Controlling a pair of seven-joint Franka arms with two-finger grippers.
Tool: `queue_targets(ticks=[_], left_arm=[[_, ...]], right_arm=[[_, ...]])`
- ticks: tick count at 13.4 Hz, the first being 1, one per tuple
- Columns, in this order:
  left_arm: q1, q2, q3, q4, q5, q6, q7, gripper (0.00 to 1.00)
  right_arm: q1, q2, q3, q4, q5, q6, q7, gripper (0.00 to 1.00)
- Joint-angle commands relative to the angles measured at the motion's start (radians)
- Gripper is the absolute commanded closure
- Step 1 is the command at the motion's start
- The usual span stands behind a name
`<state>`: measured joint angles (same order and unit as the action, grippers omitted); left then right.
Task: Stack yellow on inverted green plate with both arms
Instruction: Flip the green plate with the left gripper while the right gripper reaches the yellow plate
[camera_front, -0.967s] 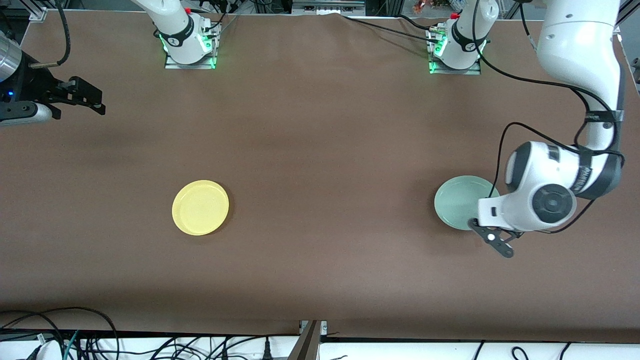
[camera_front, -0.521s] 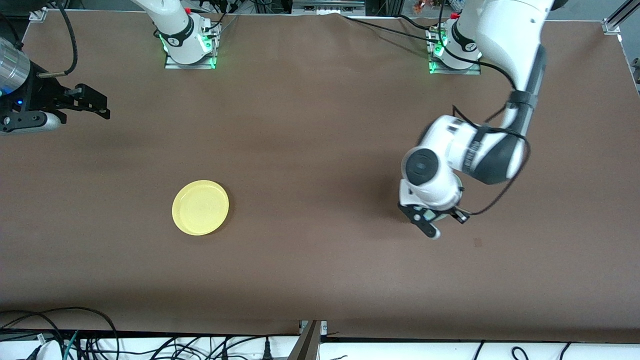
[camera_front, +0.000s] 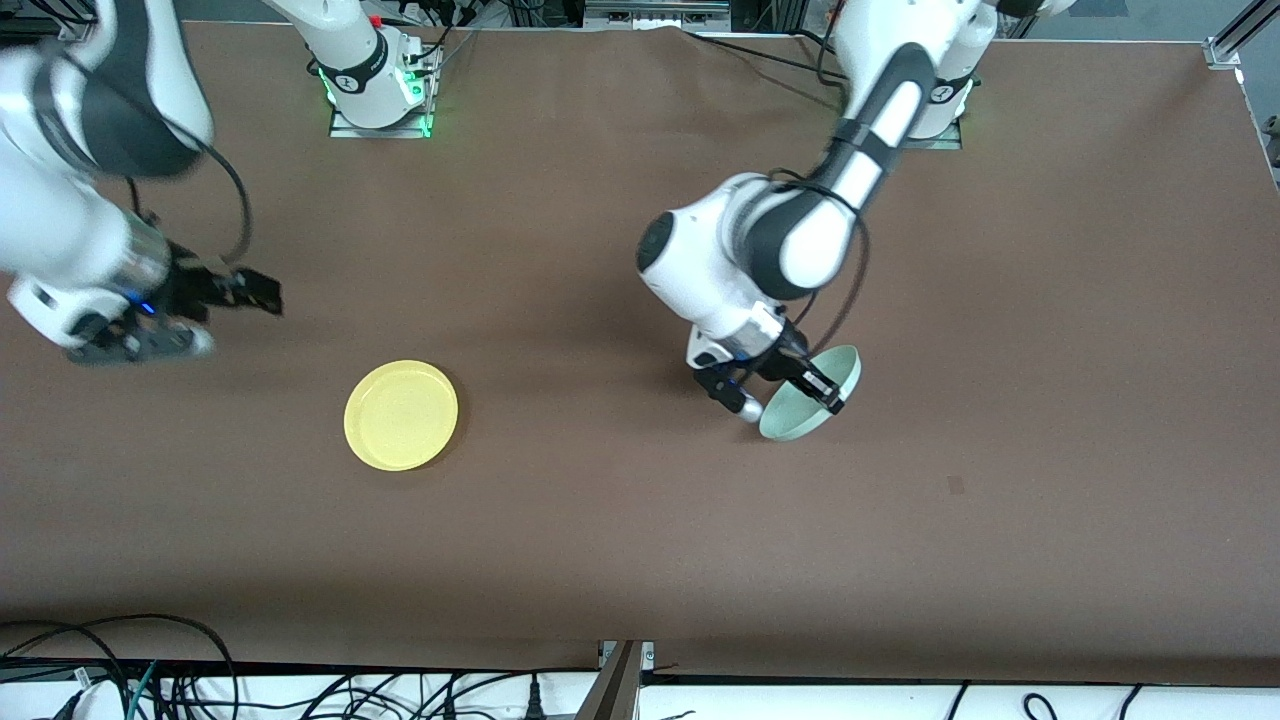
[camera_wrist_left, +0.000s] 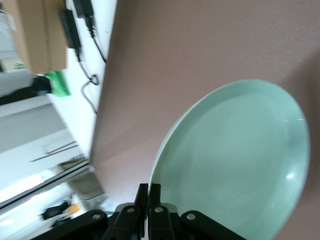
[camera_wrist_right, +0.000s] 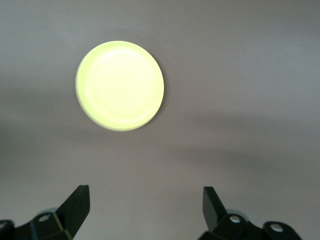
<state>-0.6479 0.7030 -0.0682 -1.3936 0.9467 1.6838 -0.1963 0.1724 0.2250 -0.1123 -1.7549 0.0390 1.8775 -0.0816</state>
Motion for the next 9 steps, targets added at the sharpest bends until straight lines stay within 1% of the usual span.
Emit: queue_targets(ticks=[1, 3, 5, 6, 8, 9], left_arm=[[-0.105, 0.078, 0.036, 0.041, 0.098, -0.087, -0.089, 1.0], [-0.16, 0.124, 0.038, 0.045, 0.124, -0.125, -0.129, 1.0], [-0.209, 0.165, 0.038, 0.045, 0.135, -0.136, -0.222, 1.0], [-0.219, 0.173, 0.036, 0.047, 0.133, -0.136, -0.257, 1.0], [-0.233, 0.18, 0.031, 0.051, 0.124, -0.125, -0.271, 1.0], [-0.237, 0.199, 0.022, 0.079, 0.121, -0.124, -0.288, 1.0]], right_arm=[[-0.005, 0.158, 0.003, 0.006, 0.045, 0.158, -0.094, 0.0], [-0.01, 0.256, 0.003, 0.014, 0.079, 0.283, -0.13, 0.0], [-0.007, 0.365, 0.005, 0.026, 0.082, 0.424, -0.133, 0.0], [-0.007, 0.399, 0.006, 0.032, 0.082, 0.468, -0.135, 0.01], [-0.008, 0.43, 0.006, 0.064, 0.082, 0.477, -0.136, 0.03], [-0.013, 0.435, 0.006, 0.064, 0.082, 0.477, -0.138, 0.06]])
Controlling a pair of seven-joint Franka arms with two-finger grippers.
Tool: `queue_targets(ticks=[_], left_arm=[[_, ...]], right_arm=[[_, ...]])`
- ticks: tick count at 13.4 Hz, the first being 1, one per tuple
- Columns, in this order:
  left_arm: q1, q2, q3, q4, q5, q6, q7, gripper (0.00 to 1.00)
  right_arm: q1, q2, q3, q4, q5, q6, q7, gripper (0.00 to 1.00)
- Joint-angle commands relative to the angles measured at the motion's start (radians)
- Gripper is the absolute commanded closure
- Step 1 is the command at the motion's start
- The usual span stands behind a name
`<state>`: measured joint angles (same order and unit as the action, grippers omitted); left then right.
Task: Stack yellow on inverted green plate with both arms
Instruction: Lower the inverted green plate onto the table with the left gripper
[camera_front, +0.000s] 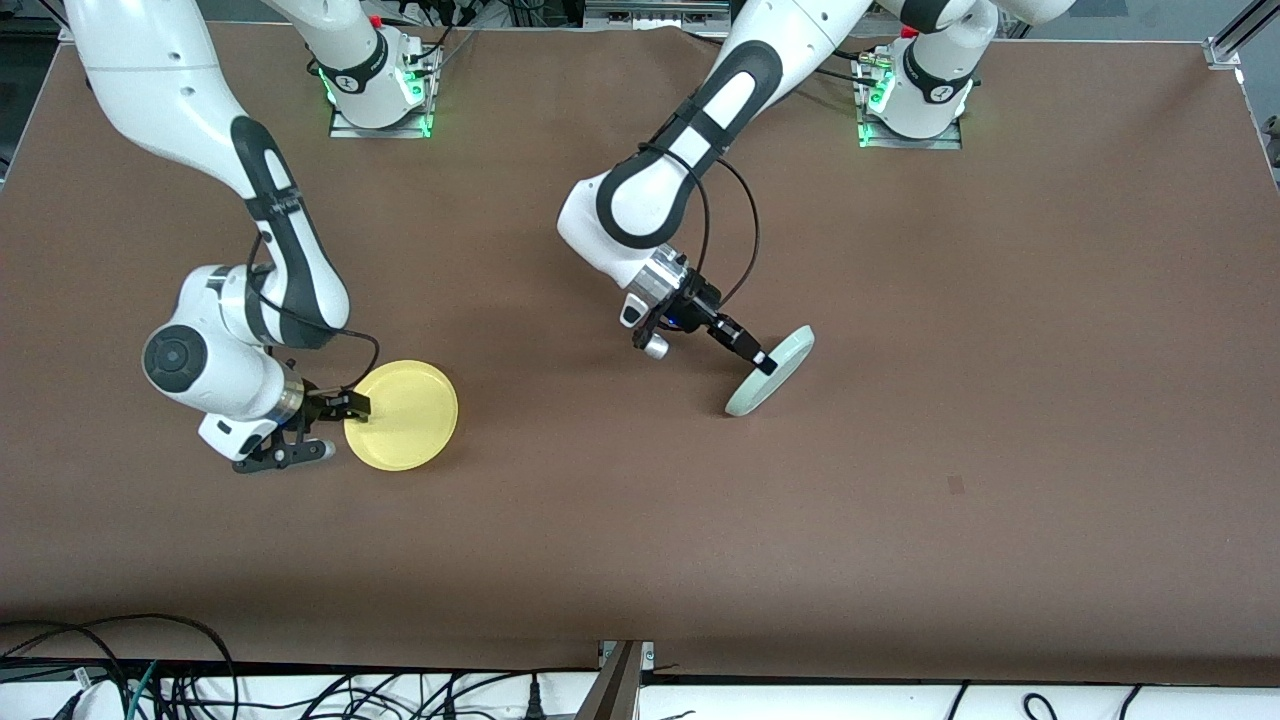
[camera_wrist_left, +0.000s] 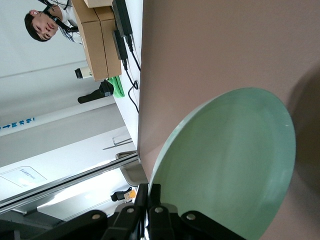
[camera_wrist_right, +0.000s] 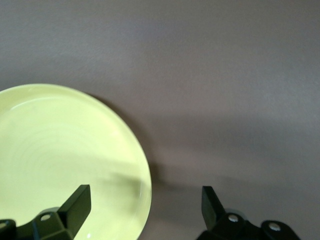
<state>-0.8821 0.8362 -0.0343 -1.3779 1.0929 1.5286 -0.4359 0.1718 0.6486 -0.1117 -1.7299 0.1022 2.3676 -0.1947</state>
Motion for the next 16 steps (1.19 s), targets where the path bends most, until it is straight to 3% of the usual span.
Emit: queue_targets(ticks=[1, 2, 3, 7, 10, 12, 14, 16], left_arm=[[-0.014, 0.078, -0.016, 0.086, -0.03, 0.036, -0.064, 1.0], [-0.014, 0.075, -0.022, 0.098, -0.071, 0.068, -0.066, 0.45], [-0.014, 0.069, -0.025, 0.111, -0.129, 0.103, -0.067, 0.0], [-0.003, 0.064, -0.026, 0.212, -0.468, 0.223, -0.205, 0.0], [0.052, 0.049, -0.024, 0.212, -0.648, 0.372, -0.297, 0.0], [0.103, 0.05, -0.029, 0.211, -0.703, 0.457, -0.3, 0.0], [0.156, 0.04, -0.027, 0.209, -0.83, 0.542, -0.299, 0.0], [0.19, -0.003, -0.01, 0.198, -0.858, 0.521, -0.299, 0.0]], right_arm=[[-0.015, 0.02, 0.006, 0.039, 0.021, -0.013, -0.025, 0.1], [-0.015, 0.028, 0.006, 0.039, 0.04, -0.01, -0.029, 0.16], [-0.017, 0.04, 0.006, 0.039, 0.063, -0.008, -0.035, 0.23], [-0.023, 0.055, 0.004, 0.038, 0.09, -0.007, -0.042, 0.57], [-0.043, 0.052, 0.006, 0.039, 0.09, -0.019, -0.045, 0.97], [-0.043, 0.049, 0.006, 0.055, 0.091, -0.027, -0.043, 1.0], [-0.044, 0.048, 0.012, 0.149, 0.099, -0.161, -0.038, 1.0], [-0.044, 0.048, 0.009, 0.261, 0.169, -0.328, -0.034, 1.0]])
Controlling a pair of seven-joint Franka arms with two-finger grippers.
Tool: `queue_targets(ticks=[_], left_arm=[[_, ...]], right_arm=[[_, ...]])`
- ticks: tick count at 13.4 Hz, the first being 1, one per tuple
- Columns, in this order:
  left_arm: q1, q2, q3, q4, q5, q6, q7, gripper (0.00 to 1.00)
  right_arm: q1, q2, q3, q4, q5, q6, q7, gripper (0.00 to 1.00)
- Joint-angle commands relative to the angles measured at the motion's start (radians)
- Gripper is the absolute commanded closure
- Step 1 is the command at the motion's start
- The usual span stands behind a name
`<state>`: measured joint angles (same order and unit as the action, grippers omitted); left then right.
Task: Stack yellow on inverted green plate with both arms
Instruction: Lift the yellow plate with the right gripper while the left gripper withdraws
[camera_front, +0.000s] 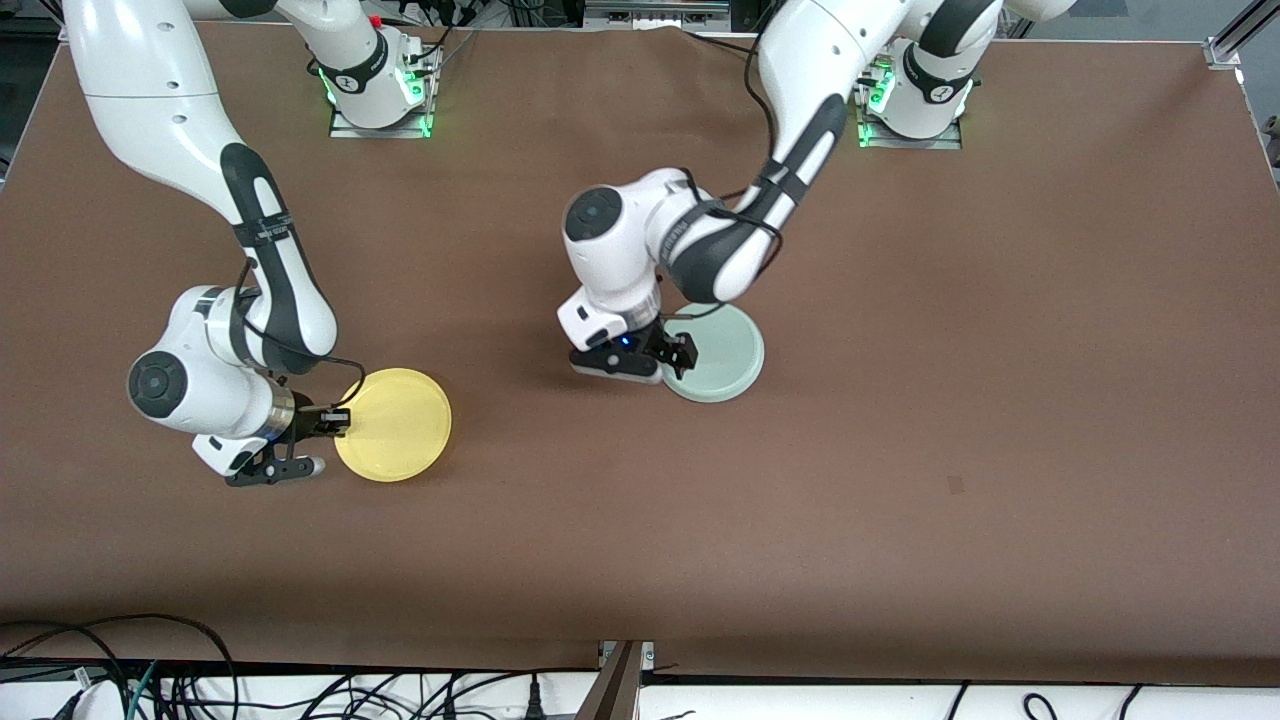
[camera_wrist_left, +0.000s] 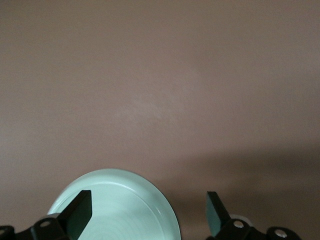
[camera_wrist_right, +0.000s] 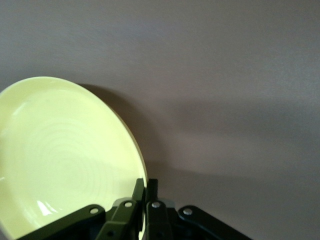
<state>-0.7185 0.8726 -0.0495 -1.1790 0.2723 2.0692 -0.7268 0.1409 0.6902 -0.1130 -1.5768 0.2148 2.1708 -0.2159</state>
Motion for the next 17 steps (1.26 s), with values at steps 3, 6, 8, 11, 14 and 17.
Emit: queue_targets(ticks=[3, 6, 8, 11, 14, 17], left_arm=[[0.143, -0.127, 0.011, -0.01, -0.039, -0.171, 0.029, 0.0], [0.27, -0.234, 0.011, -0.022, -0.044, -0.335, 0.056, 0.0], [0.368, -0.286, 0.007, -0.022, -0.048, -0.405, 0.185, 0.0], [0.5, -0.389, 0.007, -0.03, -0.142, -0.481, 0.355, 0.0], [0.579, -0.487, 0.007, -0.06, -0.15, -0.544, 0.519, 0.0], [0.657, -0.677, 0.007, -0.236, -0.217, -0.534, 0.593, 0.0]], right_arm=[[0.0, 0.005, 0.016, 0.185, 0.107, -0.232, 0.053, 1.0], [0.028, 0.0, 0.077, 0.225, 0.11, -0.259, 0.205, 1.0], [0.072, 0.0, 0.152, 0.238, 0.103, -0.25, 0.41, 1.0], [0.262, 0.0, 0.161, 0.259, 0.095, -0.212, 0.71, 1.0], [0.454, 0.008, 0.159, 0.215, 0.06, -0.045, 0.947, 1.0], [0.592, 0.011, 0.159, 0.074, 0.06, 0.209, 1.079, 1.0]])
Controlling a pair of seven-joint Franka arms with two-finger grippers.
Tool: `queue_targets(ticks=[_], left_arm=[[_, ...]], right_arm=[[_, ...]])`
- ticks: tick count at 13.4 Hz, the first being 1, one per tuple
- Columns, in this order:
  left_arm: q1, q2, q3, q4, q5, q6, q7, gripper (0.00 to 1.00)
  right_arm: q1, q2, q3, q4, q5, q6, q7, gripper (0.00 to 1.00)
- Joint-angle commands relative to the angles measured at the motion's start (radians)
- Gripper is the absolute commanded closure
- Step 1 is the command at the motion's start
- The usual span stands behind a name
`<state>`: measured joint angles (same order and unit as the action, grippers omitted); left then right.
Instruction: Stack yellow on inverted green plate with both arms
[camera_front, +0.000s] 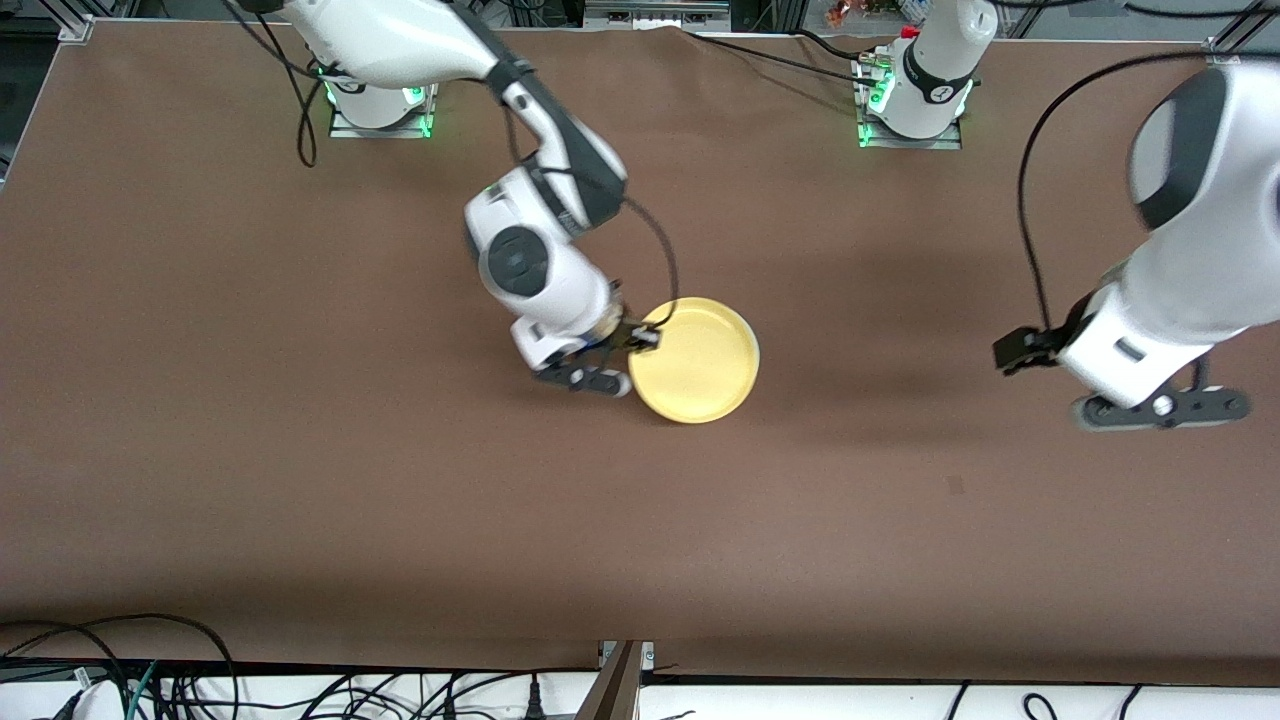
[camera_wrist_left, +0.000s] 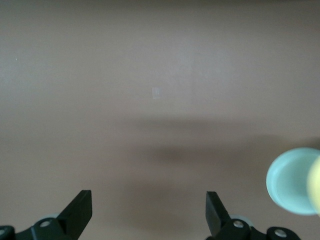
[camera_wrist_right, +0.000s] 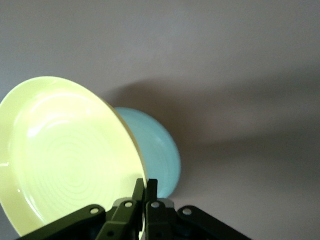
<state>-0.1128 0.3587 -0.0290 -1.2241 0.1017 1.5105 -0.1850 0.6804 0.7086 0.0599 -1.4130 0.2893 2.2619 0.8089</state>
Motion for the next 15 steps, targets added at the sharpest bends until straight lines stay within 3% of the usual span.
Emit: queue_targets(ticks=[1, 6, 10, 11, 12, 13, 15], left_arm=[[0.071, -0.214, -0.014, -0.256, -0.095, 0.058, 0.068, 0.0], [0.093, -0.394, 0.001, -0.448, -0.089, 0.154, 0.183, 0.0], [0.084, -0.411, 0.006, -0.463, -0.091, 0.154, 0.185, 0.0], [0.082, -0.409, 0.008, -0.472, -0.091, 0.154, 0.183, 0.0], [0.076, -0.405, 0.012, -0.479, -0.091, 0.163, 0.179, 0.0], [0.073, -0.394, 0.012, -0.479, -0.091, 0.163, 0.176, 0.0], [0.068, -0.383, 0.011, -0.479, -0.089, 0.155, 0.176, 0.0]], right_arm=[[0.066, -0.008, -0.014, -0.127, -0.015, 0.155, 0.058, 1.0], [0.091, -0.009, -0.017, -0.204, -0.018, 0.206, 0.055, 1.0], [0.09, 0.009, -0.017, -0.207, -0.018, 0.258, 0.055, 1.0], [0.088, 0.009, -0.017, -0.205, -0.018, 0.257, 0.053, 0.79], [0.084, 0.009, -0.017, -0.205, -0.018, 0.257, 0.055, 0.26], [0.08, 0.008, -0.017, -0.202, -0.016, 0.257, 0.056, 0.0], [0.074, -0.015, -0.035, -0.196, -0.016, 0.237, 0.053, 0.0]])
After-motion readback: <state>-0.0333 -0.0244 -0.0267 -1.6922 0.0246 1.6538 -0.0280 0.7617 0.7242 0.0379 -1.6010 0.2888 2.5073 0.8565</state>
